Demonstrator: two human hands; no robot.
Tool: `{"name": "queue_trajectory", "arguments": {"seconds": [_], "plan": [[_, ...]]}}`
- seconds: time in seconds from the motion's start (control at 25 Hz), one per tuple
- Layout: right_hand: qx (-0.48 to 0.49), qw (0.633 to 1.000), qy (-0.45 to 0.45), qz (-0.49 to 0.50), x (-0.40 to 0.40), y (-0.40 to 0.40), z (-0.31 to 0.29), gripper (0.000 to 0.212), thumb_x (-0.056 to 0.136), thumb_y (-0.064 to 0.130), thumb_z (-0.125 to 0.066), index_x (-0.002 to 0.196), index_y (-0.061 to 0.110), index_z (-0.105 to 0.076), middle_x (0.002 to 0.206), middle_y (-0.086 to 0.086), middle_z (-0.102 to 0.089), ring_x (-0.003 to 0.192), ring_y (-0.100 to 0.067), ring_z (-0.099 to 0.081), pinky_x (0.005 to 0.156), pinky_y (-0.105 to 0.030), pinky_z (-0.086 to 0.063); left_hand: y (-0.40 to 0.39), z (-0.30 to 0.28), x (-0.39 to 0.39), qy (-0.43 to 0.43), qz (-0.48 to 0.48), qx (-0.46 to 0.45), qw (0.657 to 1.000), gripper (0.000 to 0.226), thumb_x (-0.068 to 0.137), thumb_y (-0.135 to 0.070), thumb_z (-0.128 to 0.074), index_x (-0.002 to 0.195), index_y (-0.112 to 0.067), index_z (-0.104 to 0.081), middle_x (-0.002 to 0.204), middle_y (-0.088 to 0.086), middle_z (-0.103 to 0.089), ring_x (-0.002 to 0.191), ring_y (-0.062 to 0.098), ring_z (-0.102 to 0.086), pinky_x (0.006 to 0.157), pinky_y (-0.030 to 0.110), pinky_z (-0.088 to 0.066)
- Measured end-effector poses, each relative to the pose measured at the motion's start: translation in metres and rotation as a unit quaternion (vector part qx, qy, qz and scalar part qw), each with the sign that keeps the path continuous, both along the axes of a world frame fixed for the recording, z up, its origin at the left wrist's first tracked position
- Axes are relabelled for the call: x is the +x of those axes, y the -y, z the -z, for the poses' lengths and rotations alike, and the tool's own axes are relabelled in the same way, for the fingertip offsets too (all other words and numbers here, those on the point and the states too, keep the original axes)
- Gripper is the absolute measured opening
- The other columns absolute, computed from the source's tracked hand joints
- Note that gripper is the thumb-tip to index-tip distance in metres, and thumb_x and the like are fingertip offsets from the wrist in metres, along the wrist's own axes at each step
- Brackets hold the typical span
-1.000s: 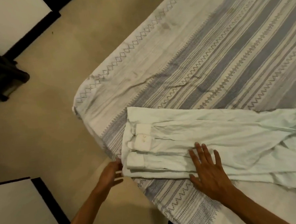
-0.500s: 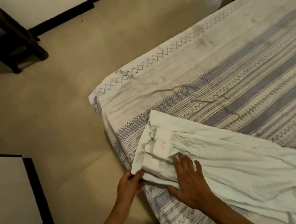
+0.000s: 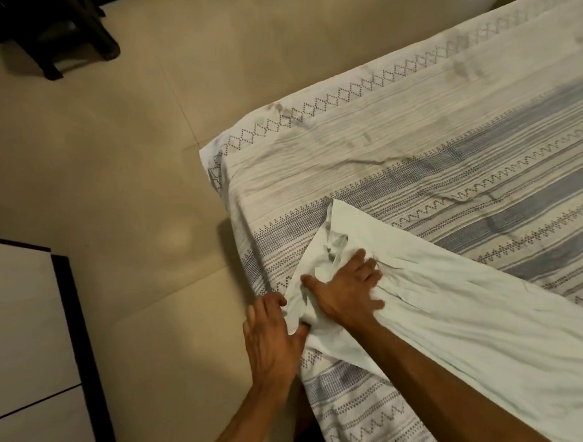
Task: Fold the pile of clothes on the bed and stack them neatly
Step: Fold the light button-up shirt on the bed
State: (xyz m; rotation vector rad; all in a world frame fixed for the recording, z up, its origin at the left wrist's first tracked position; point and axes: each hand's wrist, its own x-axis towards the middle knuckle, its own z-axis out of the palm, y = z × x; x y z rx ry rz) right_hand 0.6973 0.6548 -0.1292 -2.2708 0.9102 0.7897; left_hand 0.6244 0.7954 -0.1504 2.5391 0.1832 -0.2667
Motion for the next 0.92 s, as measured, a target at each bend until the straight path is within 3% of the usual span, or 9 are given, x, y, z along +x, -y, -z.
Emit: {"name": "queue_trajectory", "arguments": {"seconds": [0.12,0.2,0.28,0.36,0.44,0.52,0.68,0.8,0.92], "plan": [[-0.037,0.999,-0.031,0.013,0.011,-0.014,0.007,0.111,0.095,0.046,-0.065,0.16,-0.003,0.011,0.167,-0.032,0.012,0.155,-0.051,0.003,0.113,-0.072,-0.029,0.008,0.0,0.003,-0.043,-0.021,-0.068,0.997,0.021,0.088,-0.034,-0.07,0.083,-0.036,-0.049,0.075,-0.018,-0.057,0.076,0.002,-0.053,0.069,0.028,-0.043],[-0.06,0.997,0.044,-0.02,0.011,0.008,0.008,0.075,0.101,0.035,-0.052,0.153,-0.01,-0.023,0.156,-0.038,-0.031,0.145,-0.051,-0.035,0.11,-0.055,-0.04,0.011,-0.001,0.002,-0.066,-0.012,-0.163,0.984,0.021,0.098,-0.026,-0.06,0.08,-0.035,-0.053,0.07,-0.013,-0.06,0.066,0.004,-0.057,0.058,0.019,-0.039],[0.002,0.986,0.167,-0.01,0.001,0.044,0.004,0.044,0.092,0.026,-0.046,0.122,-0.001,-0.063,0.119,-0.024,-0.069,0.112,-0.042,-0.065,0.09,-0.042,-0.049,0.017,-0.009,0.002,-0.081,0.021,-0.246,0.966,0.02,0.106,-0.031,-0.052,0.087,-0.036,-0.056,0.071,-0.012,-0.063,0.066,0.003,-0.061,0.057,0.017,-0.04],[0.13,0.958,0.193,0.168,-0.017,0.08,-0.008,0.026,0.095,0.021,-0.049,0.095,0.014,-0.074,0.093,-0.01,-0.075,0.087,-0.03,-0.071,0.074,-0.036,-0.054,0.029,-0.019,0.0,-0.149,0.024,-0.319,0.936,0.028,0.105,-0.057,-0.045,0.111,-0.036,-0.063,0.092,-0.012,-0.072,0.081,0.002,-0.068,0.069,0.023,-0.052],[0.26,0.863,0.174,0.397,-0.044,0.107,-0.018,0.02,0.098,0.011,-0.052,0.091,0.011,-0.071,0.093,-0.017,-0.071,0.075,-0.022,-0.068,0.066,-0.031,-0.055,0.049,-0.028,-0.001,-0.241,0.009,-0.359,0.901,0.072,0.088,-0.083,-0.05,0.144,-0.038,-0.049,0.127,-0.016,-0.066,0.106,-0.001,-0.065,0.09,0.025,-0.054],[0.318,0.792,0.154,0.498,-0.072,0.125,-0.023,0.021,0.102,0.014,-0.049,0.106,0.005,-0.068,0.112,-0.021,-0.067,0.086,-0.024,-0.069,0.076,-0.035,-0.061,0.072,-0.032,-0.001,-0.278,0.007,-0.345,0.897,0.107,0.071,-0.091,-0.062,0.158,-0.038,-0.03,0.142,-0.017,-0.054,0.116,0.002,-0.06,0.098,0.029,-0.053],[0.396,0.727,0.134,0.545,-0.101,0.125,-0.027,0.048,0.094,0.033,-0.059,0.131,0.002,-0.066,0.131,-0.022,-0.067,0.117,-0.04,-0.067,0.106,-0.05,-0.053,0.104,-0.036,-0.011,-0.207,0.082,-0.316,0.922,0.089,0.087,-0.075,-0.061,0.161,-0.04,-0.024,0.157,-0.019,-0.041,0.141,0.002,-0.042,0.118,0.032,-0.038],[0.408,0.737,0.162,0.513,-0.094,0.116,-0.034,0.036,0.085,0.036,-0.069,0.106,0.007,-0.07,0.104,-0.019,-0.067,0.089,-0.034,-0.068,0.084,-0.039,-0.058,0.119,-0.038,-0.024,-0.153,0.195,-0.277,0.928,0.062,0.106,-0.058,-0.039,0.162,-0.033,-0.028,0.162,-0.012,-0.039,0.146,0.004,-0.034,0.122,0.032,-0.03],[0.366,0.818,0.218,0.386,-0.086,0.11,-0.039,0.029,0.086,0.035,-0.08,0.084,0.016,-0.058,0.077,-0.008,-0.061,0.076,-0.027,-0.063,0.073,-0.036,-0.055,0.114,-0.036,-0.015,-0.196,0.211,-0.317,0.904,0.049,0.11,-0.041,-0.038,0.158,-0.03,-0.039,0.153,-0.008,-0.052,0.138,0.004,-0.048,0.117,0.033,-0.039]]}}
